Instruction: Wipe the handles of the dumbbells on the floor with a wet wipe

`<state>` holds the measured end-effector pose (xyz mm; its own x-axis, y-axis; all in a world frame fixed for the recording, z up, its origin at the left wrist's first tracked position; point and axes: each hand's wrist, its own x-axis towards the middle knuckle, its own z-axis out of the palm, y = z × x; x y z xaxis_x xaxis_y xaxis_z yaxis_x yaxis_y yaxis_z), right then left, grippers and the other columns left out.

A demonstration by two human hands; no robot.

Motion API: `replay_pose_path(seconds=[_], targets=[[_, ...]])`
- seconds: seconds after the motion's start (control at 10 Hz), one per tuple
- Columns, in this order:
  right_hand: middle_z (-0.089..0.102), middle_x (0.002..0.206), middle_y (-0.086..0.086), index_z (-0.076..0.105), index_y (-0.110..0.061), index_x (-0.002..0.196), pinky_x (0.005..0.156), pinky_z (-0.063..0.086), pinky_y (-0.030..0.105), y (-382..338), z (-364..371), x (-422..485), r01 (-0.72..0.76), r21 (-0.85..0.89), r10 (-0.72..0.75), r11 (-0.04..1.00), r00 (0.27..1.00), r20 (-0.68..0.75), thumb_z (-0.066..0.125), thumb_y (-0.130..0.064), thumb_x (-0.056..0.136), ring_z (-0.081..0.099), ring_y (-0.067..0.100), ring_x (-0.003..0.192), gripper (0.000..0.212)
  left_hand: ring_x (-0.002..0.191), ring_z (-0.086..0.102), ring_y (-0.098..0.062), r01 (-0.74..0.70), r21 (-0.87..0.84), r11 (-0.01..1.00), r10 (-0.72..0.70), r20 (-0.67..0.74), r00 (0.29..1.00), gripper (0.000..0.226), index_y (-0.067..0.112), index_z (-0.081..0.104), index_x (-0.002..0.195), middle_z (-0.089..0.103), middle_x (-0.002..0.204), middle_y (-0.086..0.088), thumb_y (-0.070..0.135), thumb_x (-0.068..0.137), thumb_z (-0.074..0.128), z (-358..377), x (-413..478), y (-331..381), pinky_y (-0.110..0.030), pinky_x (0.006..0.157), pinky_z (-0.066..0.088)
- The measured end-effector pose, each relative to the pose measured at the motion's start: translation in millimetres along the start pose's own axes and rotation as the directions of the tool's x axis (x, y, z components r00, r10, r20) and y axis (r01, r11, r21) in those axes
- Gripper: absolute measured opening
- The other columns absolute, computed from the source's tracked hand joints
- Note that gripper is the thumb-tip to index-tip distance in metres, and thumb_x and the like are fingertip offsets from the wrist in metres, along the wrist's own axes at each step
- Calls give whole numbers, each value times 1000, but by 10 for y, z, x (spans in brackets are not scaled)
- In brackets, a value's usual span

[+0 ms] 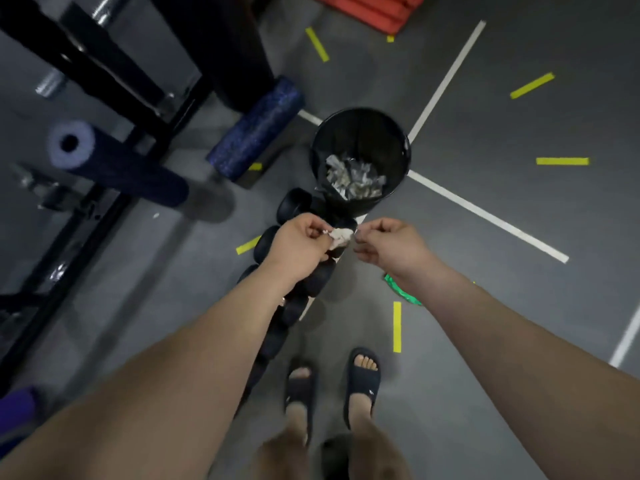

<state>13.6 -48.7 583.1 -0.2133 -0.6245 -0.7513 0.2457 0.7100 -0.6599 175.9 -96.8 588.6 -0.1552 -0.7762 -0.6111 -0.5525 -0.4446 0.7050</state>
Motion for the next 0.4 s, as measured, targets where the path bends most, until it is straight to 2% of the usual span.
replay_pose_path(seconds=[0.1,0.2,0.3,0.4], targets=[[64,79,8,64,-10,90,68,56,31,-121,-268,348,-51,49,54,997,997,-61,60,-8,98,63,22,69,9,61,65,-9,32,-36,999,-33,-33,999,8,12,64,95,63,73,4,5,94,61,220,466,242,-34,75,62],[61,77,7,61,-11,92,65,53,29,-132,-517,646,-95,50,99,994,990,-95,55,-9,100,60,19,66,11,67,68,-19,36,1,999,-36,-77,996,9,16,61,95,63,75,3,8,95,60,442,947,415,-33,71,59],[53,71,7,56,-12,91,56,45,23,-125,-732,830,-126,59,132,990,987,-92,52,-8,101,50,18,61,12,84,73,-25,48,45,998,-43,-98,994,14,19,62,106,68,87,2,14,93,60,626,1419,468,-39,80,61],[46,72,10,53,-12,87,51,36,21,-129,-915,1076,-126,45,131,991,982,-136,48,-3,101,44,19,60,17,96,71,-28,69,90,993,-62,-77,995,36,22,59,123,71,107,-6,22,87,62,724,1936,435,-43,89,59]])
